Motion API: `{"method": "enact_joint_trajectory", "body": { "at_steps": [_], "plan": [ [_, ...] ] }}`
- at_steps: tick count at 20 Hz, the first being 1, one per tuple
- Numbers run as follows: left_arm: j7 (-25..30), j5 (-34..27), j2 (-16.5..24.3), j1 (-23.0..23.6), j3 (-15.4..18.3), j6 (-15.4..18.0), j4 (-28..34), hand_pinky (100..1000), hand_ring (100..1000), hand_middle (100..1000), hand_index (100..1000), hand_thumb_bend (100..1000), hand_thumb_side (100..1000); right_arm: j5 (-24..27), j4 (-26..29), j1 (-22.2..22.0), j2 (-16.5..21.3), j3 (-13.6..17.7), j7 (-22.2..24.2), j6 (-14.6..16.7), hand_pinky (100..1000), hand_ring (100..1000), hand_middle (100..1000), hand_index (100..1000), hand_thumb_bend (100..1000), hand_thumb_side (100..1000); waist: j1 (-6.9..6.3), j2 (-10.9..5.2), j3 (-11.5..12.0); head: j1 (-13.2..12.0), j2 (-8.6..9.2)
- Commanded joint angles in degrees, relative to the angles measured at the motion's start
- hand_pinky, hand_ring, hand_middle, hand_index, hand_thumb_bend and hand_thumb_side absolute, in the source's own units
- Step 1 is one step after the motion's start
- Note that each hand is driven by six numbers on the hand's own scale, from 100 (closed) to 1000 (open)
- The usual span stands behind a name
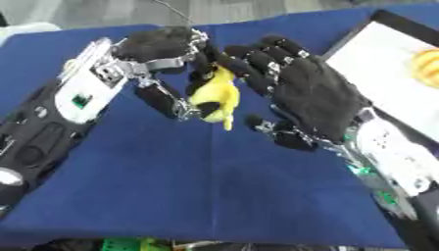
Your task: Pick up the objects with one hand, pass them to the other hand, and then place them into the box on the other side of the table.
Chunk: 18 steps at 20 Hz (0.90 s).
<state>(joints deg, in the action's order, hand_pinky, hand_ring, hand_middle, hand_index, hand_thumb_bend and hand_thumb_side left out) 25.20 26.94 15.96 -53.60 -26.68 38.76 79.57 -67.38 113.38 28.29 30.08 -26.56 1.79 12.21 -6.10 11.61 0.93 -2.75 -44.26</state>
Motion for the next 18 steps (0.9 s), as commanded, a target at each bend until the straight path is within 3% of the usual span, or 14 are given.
{"method": "enact_joint_trajectory", "body": {
  "at_steps": [1, 18],
  "plan": [
    [8.23, -0.69, -0.07, -1.62, 0.08, 7.84, 0.29, 523, 269, 206, 264, 100, 255, -0.22, 1.22, 0.97, 0.98, 0.13, -0.04, 0.18, 859, 824, 896, 993, 427, 160, 0.44, -1.42, -0.01, -0.13, 0.15],
    [10.18, -4.88, -0.42, -2.49, 0.8, 6.34, 1.67, 523, 267, 205, 262, 100, 251, 0.08, 1.22, 0.64, 0.93, 0.04, -0.28, -0.3, 852, 821, 882, 905, 423, 153, 0.32, -1.45, -0.05, -0.11, 0.15]
  ]
}}
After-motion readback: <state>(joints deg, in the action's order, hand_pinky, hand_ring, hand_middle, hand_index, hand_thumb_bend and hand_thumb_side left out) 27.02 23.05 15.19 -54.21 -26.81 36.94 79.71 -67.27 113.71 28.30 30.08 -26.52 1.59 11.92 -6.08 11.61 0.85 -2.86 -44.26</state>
